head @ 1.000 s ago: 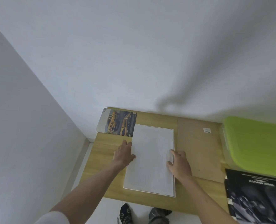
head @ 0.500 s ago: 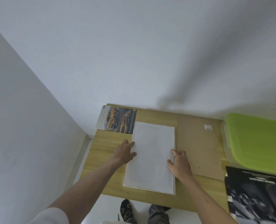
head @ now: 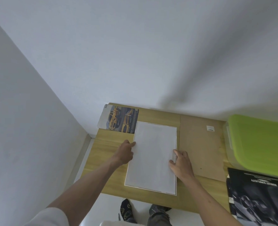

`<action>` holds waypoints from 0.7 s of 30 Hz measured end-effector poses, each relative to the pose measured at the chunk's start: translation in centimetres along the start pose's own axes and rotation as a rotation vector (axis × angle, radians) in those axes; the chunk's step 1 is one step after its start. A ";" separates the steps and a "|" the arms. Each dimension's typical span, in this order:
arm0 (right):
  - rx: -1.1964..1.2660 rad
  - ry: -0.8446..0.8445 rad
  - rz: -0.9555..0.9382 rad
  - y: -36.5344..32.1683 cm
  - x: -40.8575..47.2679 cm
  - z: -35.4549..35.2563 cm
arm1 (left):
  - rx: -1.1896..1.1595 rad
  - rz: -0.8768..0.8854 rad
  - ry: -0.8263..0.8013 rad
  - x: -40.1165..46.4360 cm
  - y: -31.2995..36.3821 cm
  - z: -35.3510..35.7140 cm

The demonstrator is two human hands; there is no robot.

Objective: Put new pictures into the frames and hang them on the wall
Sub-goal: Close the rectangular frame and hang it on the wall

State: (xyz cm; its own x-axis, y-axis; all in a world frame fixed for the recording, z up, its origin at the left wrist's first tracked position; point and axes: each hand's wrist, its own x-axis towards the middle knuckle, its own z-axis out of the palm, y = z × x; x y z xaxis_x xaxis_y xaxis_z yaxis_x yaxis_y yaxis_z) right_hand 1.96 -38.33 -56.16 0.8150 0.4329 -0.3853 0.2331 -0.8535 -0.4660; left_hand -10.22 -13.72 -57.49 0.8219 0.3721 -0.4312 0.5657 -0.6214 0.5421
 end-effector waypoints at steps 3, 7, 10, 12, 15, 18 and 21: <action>-0.004 -0.003 0.001 -0.1 -0.2 -0.1 | 0.000 -0.006 -0.001 0.0 0.0 0.1; -0.002 -0.001 0.003 -0.1 -0.3 -0.1 | 0.009 0.006 -0.010 -0.2 0.0 0.2; 0.005 -0.007 0.009 -0.2 -0.4 -0.1 | 0.007 -0.009 -0.011 -0.3 0.0 0.1; 0.012 -0.007 0.014 -0.2 -0.5 -0.3 | 0.016 -0.019 -0.001 -0.5 0.0 0.1; 0.045 0.042 0.034 0.2 -0.5 -1.2 | 0.061 -0.010 0.114 -1.1 0.7 0.1; 0.068 0.120 0.083 1.8 -0.1 -2.9 | 0.090 0.009 0.288 -1.4 3.2 0.3; 0.021 0.171 0.158 4.6 0.6 -5.2 | 0.046 0.080 0.330 -0.9 7.5 1.9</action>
State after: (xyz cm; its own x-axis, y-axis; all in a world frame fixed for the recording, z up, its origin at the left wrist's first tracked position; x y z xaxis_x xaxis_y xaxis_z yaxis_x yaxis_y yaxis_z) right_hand 6.30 -43.55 -54.36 0.9189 0.2373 -0.3151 0.0857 -0.8998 -0.4278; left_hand -6.87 -20.06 -54.43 0.8450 0.5192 -0.1280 0.5011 -0.6852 0.5286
